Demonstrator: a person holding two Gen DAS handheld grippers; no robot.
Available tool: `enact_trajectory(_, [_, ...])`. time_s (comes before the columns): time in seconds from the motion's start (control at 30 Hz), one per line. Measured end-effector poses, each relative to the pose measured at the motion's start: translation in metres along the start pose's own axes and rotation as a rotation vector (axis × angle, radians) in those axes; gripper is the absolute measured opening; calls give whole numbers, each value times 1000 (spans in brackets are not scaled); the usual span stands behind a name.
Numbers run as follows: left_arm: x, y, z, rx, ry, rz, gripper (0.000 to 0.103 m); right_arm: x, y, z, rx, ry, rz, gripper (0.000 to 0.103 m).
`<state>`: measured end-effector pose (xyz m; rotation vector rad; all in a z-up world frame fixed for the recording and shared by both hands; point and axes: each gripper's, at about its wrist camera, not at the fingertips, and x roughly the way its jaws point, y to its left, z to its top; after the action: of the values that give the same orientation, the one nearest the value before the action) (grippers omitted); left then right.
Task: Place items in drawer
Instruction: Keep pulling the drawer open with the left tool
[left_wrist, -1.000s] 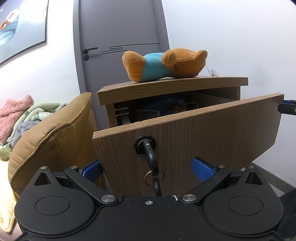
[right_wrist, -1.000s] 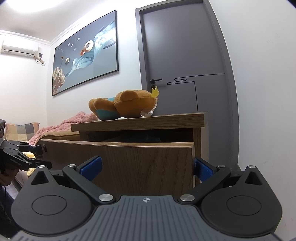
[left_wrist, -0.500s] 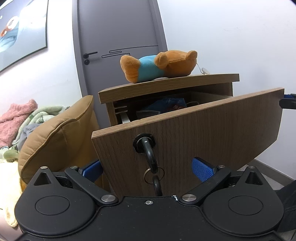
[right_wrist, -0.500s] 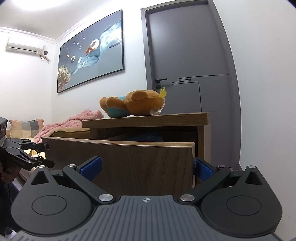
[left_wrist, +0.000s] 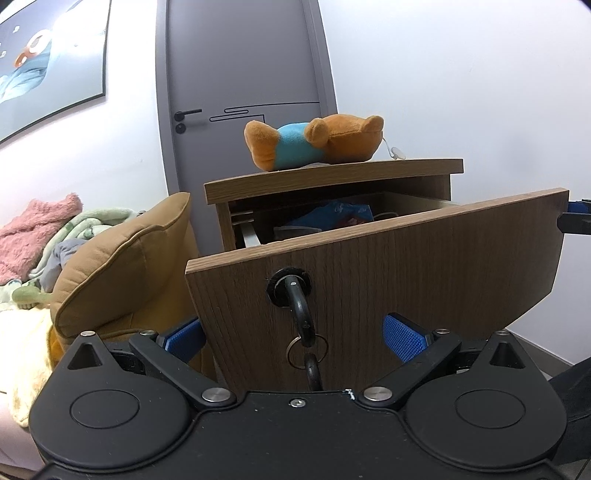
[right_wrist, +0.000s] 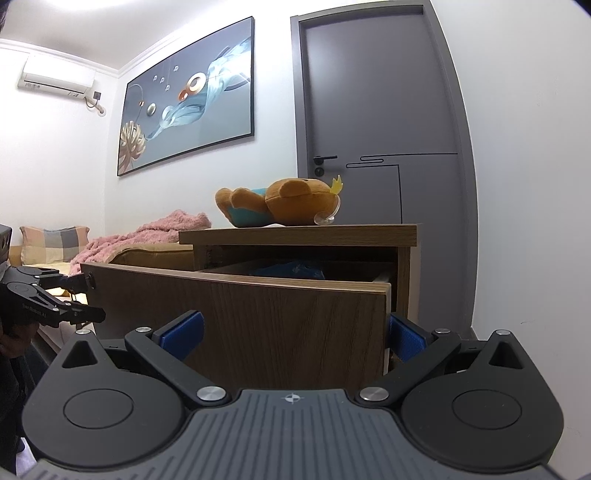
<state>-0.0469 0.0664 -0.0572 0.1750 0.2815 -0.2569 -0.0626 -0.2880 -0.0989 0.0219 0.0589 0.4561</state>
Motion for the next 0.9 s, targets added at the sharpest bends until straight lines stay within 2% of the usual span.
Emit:
enact_trajectory(0.5, [-21, -3, -5, -35, 1, 2, 101, -17, 14, -5, 0, -9, -35, 103])
enact_trajectory(0.9, [-31, 0, 12, -60, -41, 0, 101, -17, 14, 4, 114, -38, -92, 103])
